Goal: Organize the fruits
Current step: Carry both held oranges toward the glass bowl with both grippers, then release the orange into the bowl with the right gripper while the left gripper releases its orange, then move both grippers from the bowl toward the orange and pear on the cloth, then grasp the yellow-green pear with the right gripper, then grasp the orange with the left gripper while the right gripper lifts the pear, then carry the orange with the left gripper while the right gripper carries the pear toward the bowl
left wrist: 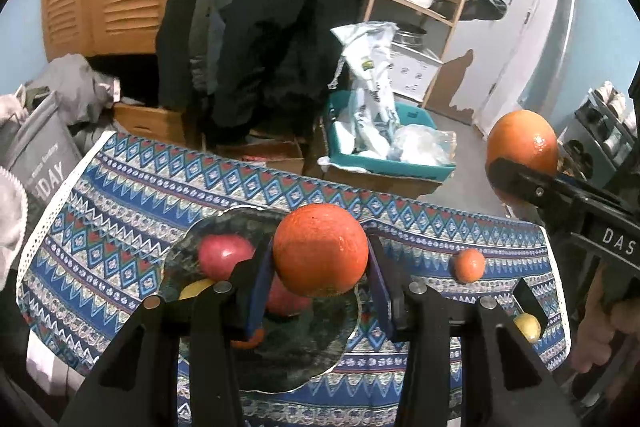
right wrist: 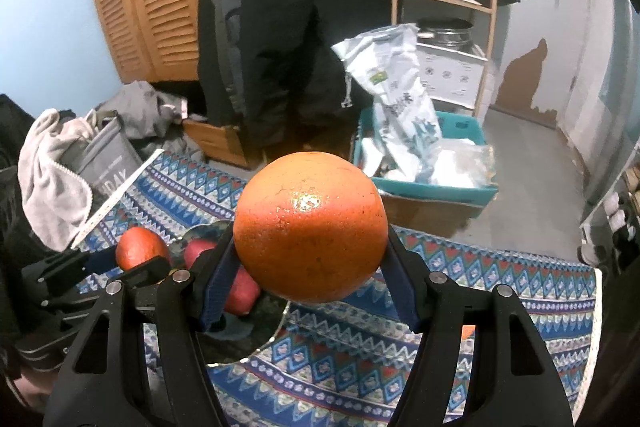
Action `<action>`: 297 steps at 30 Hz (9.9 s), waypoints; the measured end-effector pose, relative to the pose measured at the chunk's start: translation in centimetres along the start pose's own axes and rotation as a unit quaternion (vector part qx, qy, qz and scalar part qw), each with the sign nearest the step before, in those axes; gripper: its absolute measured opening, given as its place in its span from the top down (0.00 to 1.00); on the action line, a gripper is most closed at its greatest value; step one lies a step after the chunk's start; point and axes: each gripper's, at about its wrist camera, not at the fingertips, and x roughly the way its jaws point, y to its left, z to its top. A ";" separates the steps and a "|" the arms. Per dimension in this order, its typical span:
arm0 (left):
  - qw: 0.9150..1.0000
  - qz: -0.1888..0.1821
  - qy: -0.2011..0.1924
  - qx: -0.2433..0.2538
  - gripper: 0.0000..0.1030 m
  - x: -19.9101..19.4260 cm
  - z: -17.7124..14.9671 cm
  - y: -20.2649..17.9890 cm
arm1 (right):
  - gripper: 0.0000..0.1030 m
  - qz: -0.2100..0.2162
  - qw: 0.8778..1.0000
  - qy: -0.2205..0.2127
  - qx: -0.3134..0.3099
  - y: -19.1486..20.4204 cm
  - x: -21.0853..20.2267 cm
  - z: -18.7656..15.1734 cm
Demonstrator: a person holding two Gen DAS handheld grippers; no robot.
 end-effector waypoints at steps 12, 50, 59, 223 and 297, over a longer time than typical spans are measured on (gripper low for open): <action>0.999 0.013 0.040 -0.024 0.56 2.6 -1.6 3.2 | 0.35 0.025 0.999 0.033 -0.010 2.8 3.7 0.0; 0.985 0.081 0.141 -0.050 0.41 7.7 -5.9 7.0 | 0.35 0.050 0.978 0.199 -0.034 4.5 15.0 -7.7; 0.985 0.088 0.144 -0.045 0.41 7.7 -6.0 7.0 | 0.33 0.061 0.969 0.236 -0.049 5.5 16.4 -9.7; 0.973 -0.057 0.162 0.154 0.16 18.2 -7.5 -23.9 | 0.29 -0.178 0.947 0.151 0.223 -27.8 4.2 -19.9; 0.977 -0.078 0.097 0.176 0.38 12.6 -3.6 -24.6 | 0.29 -0.200 0.966 0.045 0.159 -22.8 -2.8 -12.4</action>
